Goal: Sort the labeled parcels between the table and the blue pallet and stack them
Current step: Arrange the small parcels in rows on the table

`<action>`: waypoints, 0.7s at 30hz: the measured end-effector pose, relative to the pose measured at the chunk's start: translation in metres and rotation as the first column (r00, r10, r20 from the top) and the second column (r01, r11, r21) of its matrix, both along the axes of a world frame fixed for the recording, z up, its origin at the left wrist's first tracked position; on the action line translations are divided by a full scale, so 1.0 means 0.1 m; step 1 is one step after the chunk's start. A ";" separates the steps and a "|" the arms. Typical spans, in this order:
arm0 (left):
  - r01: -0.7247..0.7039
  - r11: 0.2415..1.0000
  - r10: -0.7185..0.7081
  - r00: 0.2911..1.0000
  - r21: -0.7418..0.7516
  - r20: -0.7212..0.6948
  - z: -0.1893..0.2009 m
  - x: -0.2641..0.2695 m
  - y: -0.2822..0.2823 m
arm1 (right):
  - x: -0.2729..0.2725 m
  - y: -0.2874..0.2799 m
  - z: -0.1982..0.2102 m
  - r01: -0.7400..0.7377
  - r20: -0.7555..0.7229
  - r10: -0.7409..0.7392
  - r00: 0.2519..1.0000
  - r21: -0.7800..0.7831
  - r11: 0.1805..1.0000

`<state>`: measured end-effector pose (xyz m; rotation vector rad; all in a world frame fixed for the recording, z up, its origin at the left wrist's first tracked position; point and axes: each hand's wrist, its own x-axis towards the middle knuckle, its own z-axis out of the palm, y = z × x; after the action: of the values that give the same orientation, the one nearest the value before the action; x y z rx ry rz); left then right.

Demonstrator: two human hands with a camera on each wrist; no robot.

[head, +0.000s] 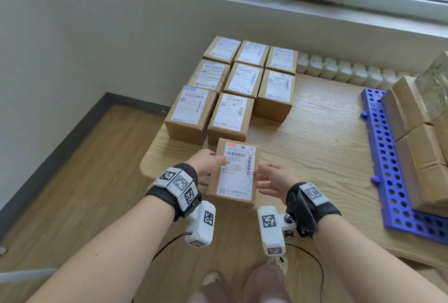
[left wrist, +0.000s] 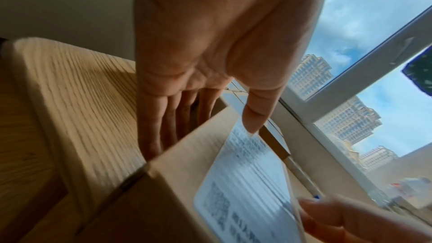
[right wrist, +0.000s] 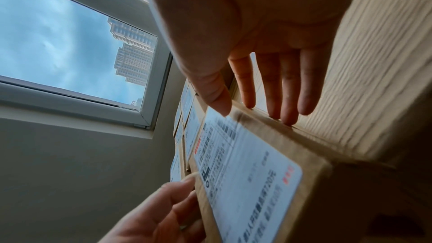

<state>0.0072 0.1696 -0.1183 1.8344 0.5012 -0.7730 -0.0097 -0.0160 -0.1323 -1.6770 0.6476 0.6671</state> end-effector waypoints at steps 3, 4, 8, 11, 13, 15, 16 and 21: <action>0.063 0.998 -0.063 0.998 -0.009 0.019 0.07 -0.07 -0.17 | -0.14 -0.15 0.06 0.053 0.016 -0.053 0.998 -0.009 0.999; 0.092 0.996 -0.092 0.995 -0.006 0.032 0.09 -0.08 -0.22 | -0.19 -0.21 0.09 0.071 0.021 -0.071 0.997 -0.008 0.997; 0.150 0.989 -0.148 0.985 -0.017 0.085 0.25 -0.10 -0.48 | -0.32 -0.47 0.26 0.126 0.060 -0.125 0.990 -0.013 0.992; 0.183 0.983 -0.180 0.975 -0.015 0.127 0.39 -0.10 -0.69 | -0.37 -0.67 0.39 0.177 0.108 -0.175 0.979 -0.012 0.984; 0.213 0.977 -0.210 0.967 -0.008 0.147 0.47 -0.09 -0.82 | -0.38 -0.79 0.48 0.210 0.137 -0.207 0.969 -0.005 0.978; 0.234 0.972 -0.231 0.959 0.005 0.162 0.57 -0.07 -0.93 | -0.38 -0.91 0.58 0.231 0.181 -0.230 0.956 0.012 0.973; 0.239 0.971 -0.236 0.956 0.004 0.177 0.62 -0.05 -0.99 | -0.37 -0.97 0.63 0.239 0.203 -0.237 0.950 0.019 0.971; 0.265 0.964 -0.250 0.931 -0.020 0.264 0.93 0.07 -1.28 | -0.34 -1.26 0.95 0.274 0.315 -0.281 0.907 0.068 0.959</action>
<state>0.0141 0.0414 -0.0257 1.9373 0.0680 -0.6969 -0.0436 -0.1421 -0.0370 -1.5862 0.6230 0.1881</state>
